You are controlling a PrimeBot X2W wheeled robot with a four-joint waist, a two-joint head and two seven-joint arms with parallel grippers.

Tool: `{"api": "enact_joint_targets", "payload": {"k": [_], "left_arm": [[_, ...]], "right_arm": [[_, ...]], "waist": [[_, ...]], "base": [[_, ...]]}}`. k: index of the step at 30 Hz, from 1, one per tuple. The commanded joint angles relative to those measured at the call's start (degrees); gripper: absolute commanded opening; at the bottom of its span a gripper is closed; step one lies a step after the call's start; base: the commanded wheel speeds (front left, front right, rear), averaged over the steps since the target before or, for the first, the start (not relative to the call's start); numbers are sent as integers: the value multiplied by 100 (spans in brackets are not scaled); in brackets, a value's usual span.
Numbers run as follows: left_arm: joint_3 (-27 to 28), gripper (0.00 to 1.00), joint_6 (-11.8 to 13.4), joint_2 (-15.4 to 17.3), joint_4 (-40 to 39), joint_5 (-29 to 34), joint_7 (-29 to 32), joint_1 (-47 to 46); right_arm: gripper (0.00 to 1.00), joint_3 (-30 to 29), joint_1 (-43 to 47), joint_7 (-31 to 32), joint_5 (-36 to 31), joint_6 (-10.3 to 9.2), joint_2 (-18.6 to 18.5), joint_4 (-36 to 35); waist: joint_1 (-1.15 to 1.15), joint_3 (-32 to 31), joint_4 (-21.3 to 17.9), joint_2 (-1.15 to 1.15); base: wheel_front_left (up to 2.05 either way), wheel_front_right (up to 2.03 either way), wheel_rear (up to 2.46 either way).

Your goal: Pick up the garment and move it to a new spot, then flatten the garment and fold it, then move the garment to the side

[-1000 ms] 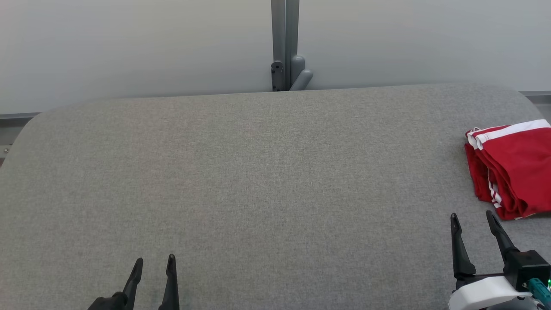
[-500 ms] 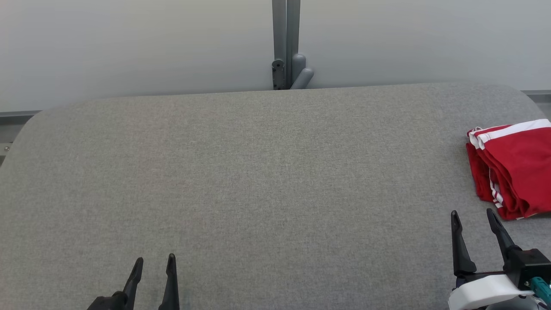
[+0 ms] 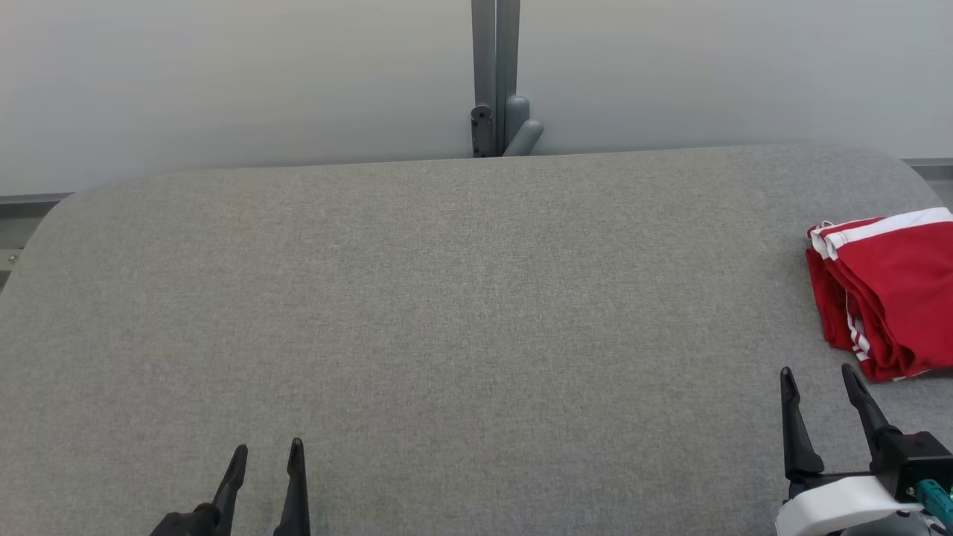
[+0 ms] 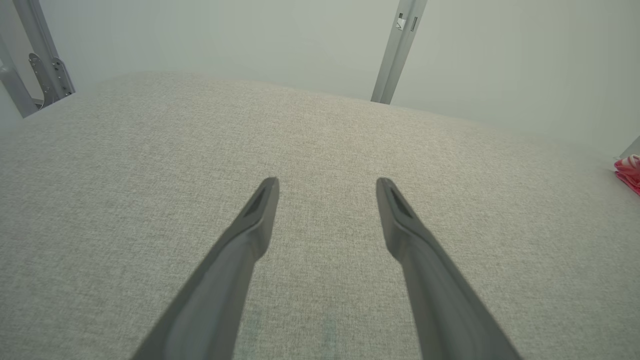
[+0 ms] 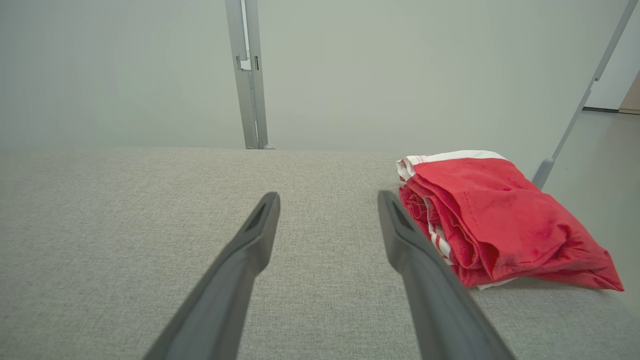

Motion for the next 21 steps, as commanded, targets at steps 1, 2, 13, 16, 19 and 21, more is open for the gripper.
{"api": "enact_joint_targets", "payload": {"k": [1,2,13,16,19,21], "left_arm": [[25,100,-14,13,-10,5,-13,-80],[24,100,-15,13,-7,10,-13,-82],[23,100,-17,13,-1,7,-13,-51],[25,100,-18,13,-1,1,-13,-49],[0,100,-33,13,26,-14,-13,-36],[-28,0,-17,-2,24,-3,2,4]], "right_arm": [[100,-4,-46,-21,13,-5,-15,-4],[100,-8,-40,-21,14,-5,-15,-4],[100,-28,-4,-21,40,-5,-16,43],[100,-10,-11,-21,11,-5,-15,48],[100,85,8,-21,-95,-5,-17,21],[0,102,3,0,-92,1,8,55]], "waist": [[0,-2,5,0],[0,-6,9,0],[0,-16,105,0],[0,-20,108,0],[0,-25,106,0],[0,-25,106,0]], "base": [[0,0,0],[0,0,0],[0,0,0],[0,0,0],[0,0,0],[0,0,0]]}}
